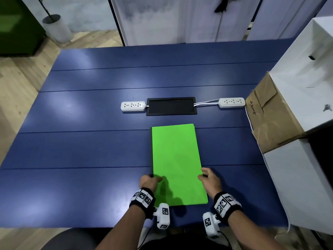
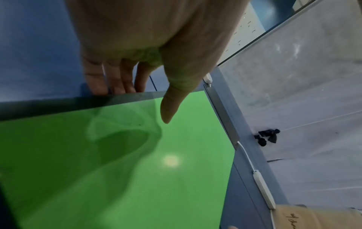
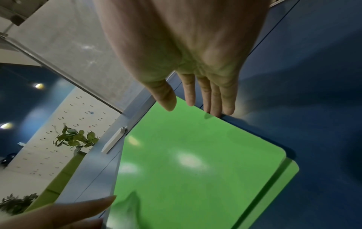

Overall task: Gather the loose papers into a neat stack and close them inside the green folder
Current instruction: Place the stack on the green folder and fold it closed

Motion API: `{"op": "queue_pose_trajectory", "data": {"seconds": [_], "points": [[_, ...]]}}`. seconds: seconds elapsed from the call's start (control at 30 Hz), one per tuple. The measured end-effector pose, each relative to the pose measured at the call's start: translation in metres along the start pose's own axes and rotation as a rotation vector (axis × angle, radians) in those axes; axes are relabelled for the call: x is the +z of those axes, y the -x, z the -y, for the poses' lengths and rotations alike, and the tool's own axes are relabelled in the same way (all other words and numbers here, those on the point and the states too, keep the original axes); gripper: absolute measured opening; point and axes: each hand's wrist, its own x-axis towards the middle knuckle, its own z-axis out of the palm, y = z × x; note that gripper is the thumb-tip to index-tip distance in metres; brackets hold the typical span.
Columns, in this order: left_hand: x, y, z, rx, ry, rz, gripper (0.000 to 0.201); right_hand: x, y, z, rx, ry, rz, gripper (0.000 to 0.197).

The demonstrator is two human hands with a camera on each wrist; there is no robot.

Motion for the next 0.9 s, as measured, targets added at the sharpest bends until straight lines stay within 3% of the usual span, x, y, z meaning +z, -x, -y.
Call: {"op": "queue_pose_trajectory", "data": {"seconds": [0.2, 0.33, 0.5, 0.73, 0.9], "points": [[0.005, -0.004, -0.002, 0.031, 0.06, -0.027, 0.067, 0.001, 0.001, 0.005, -0.017, 0.033, 0.022, 0.042], [-0.016, -0.009, -0.002, 0.081, 0.068, -0.088, 0.059, 0.003, 0.006, 0.016, -0.171, 0.225, 0.045, 0.041], [-0.102, -0.038, 0.011, 0.083, 0.016, -0.203, 0.059, 0.0, -0.001, 0.036, -0.289, 0.446, 0.029, 0.041], [-0.255, -0.116, 0.043, -0.038, -0.184, -0.396, 0.066, 0.011, -0.028, 0.06, -0.34, 0.643, 0.094, 0.056], [-0.308, -0.166, 0.066, -0.064, -0.392, -0.428, 0.069, 0.027, -0.042, 0.06, -0.309, 0.805, 0.211, 0.064]]}}
